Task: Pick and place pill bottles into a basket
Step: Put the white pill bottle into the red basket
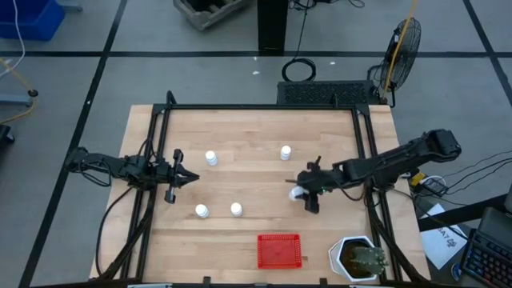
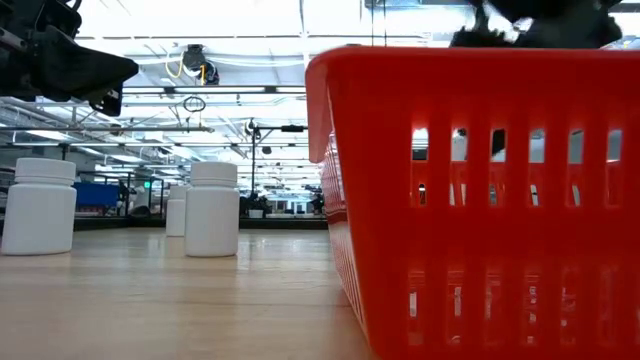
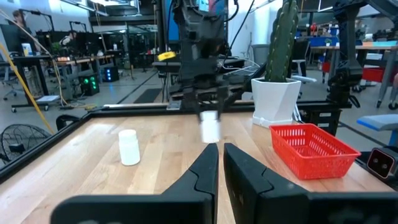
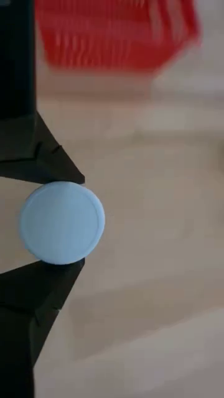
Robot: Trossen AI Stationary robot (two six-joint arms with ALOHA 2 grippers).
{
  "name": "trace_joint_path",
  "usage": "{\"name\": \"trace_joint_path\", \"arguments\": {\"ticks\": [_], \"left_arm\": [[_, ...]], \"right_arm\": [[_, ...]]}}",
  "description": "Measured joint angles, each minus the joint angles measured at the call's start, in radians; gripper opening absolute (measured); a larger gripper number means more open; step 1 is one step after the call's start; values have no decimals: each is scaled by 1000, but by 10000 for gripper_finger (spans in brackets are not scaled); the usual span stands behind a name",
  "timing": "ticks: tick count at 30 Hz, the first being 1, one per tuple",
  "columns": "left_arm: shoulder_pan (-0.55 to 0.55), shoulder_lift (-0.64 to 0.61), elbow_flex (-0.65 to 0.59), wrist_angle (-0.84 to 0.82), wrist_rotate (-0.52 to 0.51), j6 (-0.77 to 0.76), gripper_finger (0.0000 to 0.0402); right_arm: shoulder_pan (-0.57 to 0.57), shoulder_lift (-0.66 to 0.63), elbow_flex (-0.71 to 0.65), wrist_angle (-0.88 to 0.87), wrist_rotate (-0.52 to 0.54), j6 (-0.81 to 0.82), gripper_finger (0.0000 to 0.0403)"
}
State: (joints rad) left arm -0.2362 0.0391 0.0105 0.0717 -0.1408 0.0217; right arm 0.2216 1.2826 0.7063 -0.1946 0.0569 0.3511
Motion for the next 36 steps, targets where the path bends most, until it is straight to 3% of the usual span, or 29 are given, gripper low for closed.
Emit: {"name": "trace_joint_path", "arguments": {"ticks": [9,19,26,36], "left_arm": [[0,0,0,1,0,0,31],[0,0,0,0,0,0,31],[0,0,0,0,0,0,31],[0,0,0,0,0,0,31]], "right_arm": [[158,8,78,74,-58,-125,150],[180,33,93,284,-363,-312,150],[175,169,205,271,-467,-429,154],[122,409,470,209,-715,-538,151]]}}
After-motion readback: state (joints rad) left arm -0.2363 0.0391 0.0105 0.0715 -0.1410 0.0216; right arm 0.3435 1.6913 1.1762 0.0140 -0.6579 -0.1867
